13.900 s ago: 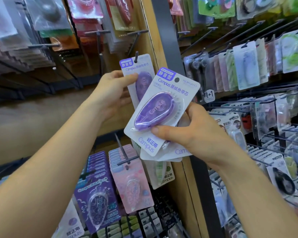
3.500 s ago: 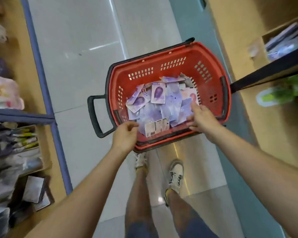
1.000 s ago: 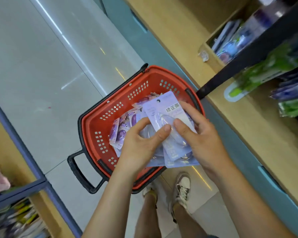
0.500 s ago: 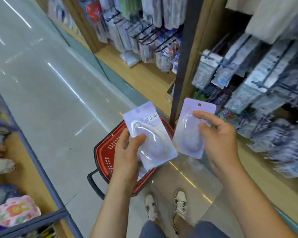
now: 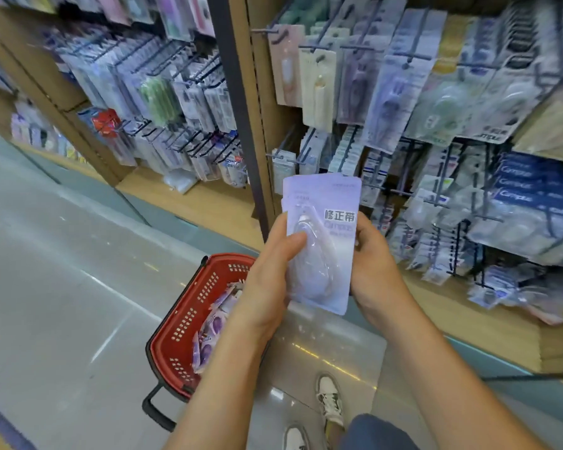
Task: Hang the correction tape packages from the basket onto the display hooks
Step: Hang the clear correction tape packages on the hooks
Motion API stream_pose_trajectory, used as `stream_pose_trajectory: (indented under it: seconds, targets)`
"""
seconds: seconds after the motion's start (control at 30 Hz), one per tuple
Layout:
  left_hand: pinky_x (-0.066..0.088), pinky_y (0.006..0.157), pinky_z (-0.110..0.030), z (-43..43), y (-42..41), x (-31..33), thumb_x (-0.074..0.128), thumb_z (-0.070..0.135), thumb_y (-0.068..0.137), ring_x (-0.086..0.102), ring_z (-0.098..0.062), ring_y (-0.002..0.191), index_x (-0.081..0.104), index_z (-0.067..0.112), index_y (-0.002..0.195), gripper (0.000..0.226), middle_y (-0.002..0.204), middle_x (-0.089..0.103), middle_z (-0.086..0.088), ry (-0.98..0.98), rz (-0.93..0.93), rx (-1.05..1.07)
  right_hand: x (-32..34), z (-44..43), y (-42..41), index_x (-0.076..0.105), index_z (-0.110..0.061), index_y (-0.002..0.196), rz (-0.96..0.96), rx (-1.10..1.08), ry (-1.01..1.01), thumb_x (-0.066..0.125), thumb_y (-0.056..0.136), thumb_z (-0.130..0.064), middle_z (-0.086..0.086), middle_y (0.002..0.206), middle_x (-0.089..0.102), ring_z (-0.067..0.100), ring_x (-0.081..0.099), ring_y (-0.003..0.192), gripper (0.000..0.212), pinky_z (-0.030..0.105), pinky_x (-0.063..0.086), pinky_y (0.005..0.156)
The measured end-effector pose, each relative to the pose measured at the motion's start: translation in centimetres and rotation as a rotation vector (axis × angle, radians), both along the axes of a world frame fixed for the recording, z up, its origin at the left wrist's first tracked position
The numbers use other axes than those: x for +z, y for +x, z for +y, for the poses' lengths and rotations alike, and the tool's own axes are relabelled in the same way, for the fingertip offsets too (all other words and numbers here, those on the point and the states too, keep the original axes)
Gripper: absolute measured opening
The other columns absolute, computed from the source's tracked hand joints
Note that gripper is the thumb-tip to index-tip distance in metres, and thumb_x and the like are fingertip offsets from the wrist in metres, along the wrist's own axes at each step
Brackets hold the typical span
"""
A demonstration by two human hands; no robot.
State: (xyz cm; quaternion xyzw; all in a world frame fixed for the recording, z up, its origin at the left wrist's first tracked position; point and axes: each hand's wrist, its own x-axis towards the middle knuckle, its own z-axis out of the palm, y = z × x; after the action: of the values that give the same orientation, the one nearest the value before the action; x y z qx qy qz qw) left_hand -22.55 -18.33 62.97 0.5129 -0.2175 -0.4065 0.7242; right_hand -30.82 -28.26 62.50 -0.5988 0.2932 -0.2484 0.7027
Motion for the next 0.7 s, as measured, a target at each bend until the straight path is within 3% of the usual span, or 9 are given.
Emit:
stream_pose_trajectory:
  seconds: [0.07, 0.13, 0.2, 0.27, 0.37, 0.43, 0.5, 0.57, 0.7]
  targets:
    - [0.049, 0.097, -0.039, -0.3, -1.5, 0.9, 0.059, 0.034, 0.082, 0.064, -0.021, 0.116, 0.068, 0.036, 0.116, 0.035, 0.123, 0.069, -0.002, -0.030, 0.009, -0.021, 1.3, 0.3, -1.7, 0.061, -0.017, 0.122, 0.001, -0.076, -0.039, 0.072, 0.085, -0.002, 0.002, 0.114, 0.071, 0.022, 0.069, 0.101, 0.041, 0.039, 0.060, 0.077]
    - [0.051, 0.094, -0.041, -0.7, -2.9, 1.8, 0.055, 0.029, 0.086, 0.066, -0.024, 0.110, 0.066, 0.025, 0.121, 0.037, 0.121, 0.069, -0.009, -0.051, 0.074, -0.018, 2.2, 0.3, -3.6, 0.062, -0.022, 0.118, -0.010, -0.176, -0.063, 0.077, 0.083, -0.011, -0.012, 0.104, 0.072, 0.015, 0.070, 0.094, 0.040, 0.035, 0.059, 0.071]
    - [0.047, 0.100, -0.046, -1.4, -4.3, 2.3, 0.057, 0.029, 0.089, 0.063, -0.032, 0.115, 0.059, 0.010, 0.130, 0.046, 0.126, 0.065, -0.019, -0.047, 0.176, 0.021, 3.0, 0.1, -5.7, 0.064, -0.024, 0.113, -0.053, -0.297, -0.057, 0.082, 0.077, -0.021, -0.009, 0.105, 0.073, 0.015, 0.071, 0.094, 0.040, 0.035, 0.057, 0.075]
    - [0.049, 0.101, -0.047, -2.3, -5.5, 2.8, 0.054, 0.029, 0.094, 0.062, -0.033, 0.117, 0.058, 0.004, 0.130, 0.044, 0.124, 0.067, -0.017, -0.032, 0.217, 0.062, 3.7, -0.2, -7.9, 0.062, -0.018, 0.115, -0.108, -0.439, -0.059, 0.081, 0.078, -0.014, 0.000, 0.111, 0.071, 0.012, 0.069, 0.095, 0.042, 0.032, 0.055, 0.082]
    - [0.057, 0.074, -0.032, -4.1, -7.2, 4.0, 0.049, 0.021, 0.101, 0.070, -0.019, 0.092, 0.062, 0.010, 0.117, 0.023, 0.100, 0.072, -0.004, -0.029, 0.093, 0.071, 5.0, -1.1, -11.0, 0.060, -0.024, 0.110, -0.188, -0.603, -0.117, 0.080, 0.079, -0.009, -0.003, 0.107, 0.069, 0.012, 0.068, 0.093, 0.039, 0.035, 0.057, 0.084]
    - [0.056, 0.077, -0.034, -5.4, -8.6, 5.2, 0.049, 0.021, 0.102, 0.069, -0.021, 0.095, 0.060, 0.012, 0.119, 0.022, 0.104, 0.072, -0.004, -0.047, -0.025, 0.057, 5.9, -1.7, -12.9, 0.058, -0.032, 0.106, -0.226, -0.669, -0.179, 0.082, 0.076, -0.018, -0.008, 0.103, 0.068, 0.015, 0.067, 0.095, 0.041, 0.038, 0.058, 0.082]
    - [0.055, 0.090, -0.042, -6.8, -10.2, 6.5, 0.053, 0.027, 0.098, 0.067, -0.028, 0.107, 0.060, 0.018, 0.119, 0.024, 0.112, 0.071, -0.005, -0.075, -0.136, 0.045, 6.9, -2.2, -14.7, 0.056, -0.036, 0.110, -0.282, -0.691, -0.238, 0.079, 0.069, -0.033, -0.008, 0.109, 0.068, 0.014, 0.066, 0.101, 0.047, 0.030, 0.056, 0.079]
    - [0.052, 0.098, -0.049, -8.2, -12.0, 8.0, 0.054, 0.033, 0.093, 0.066, -0.028, 0.111, 0.060, 0.019, 0.120, 0.031, 0.116, 0.071, -0.006, -0.100, -0.197, 0.037, 8.2, -3.1, -16.7, 0.052, -0.035, 0.121, -0.319, -0.650, -0.275, 0.078, 0.067, -0.037, -0.007, 0.121, 0.066, 0.012, 0.064, 0.111, 0.060, 0.027, 0.053, 0.085]
    - [0.052, 0.097, -0.050, -11.1, -15.9, 10.9, 0.053, 0.037, 0.092, 0.067, -0.023, 0.110, 0.059, 0.019, 0.122, 0.035, 0.117, 0.071, -0.003, -0.153, -0.253, -0.027, 11.5, -5.5, -21.5, 0.046, -0.030, 0.137, -0.274, -0.486, -0.379, 0.087, 0.069, -0.023, -0.011, 0.131, 0.063, 0.013, 0.061, 0.122, 0.080, 0.044, 0.054, 0.094]
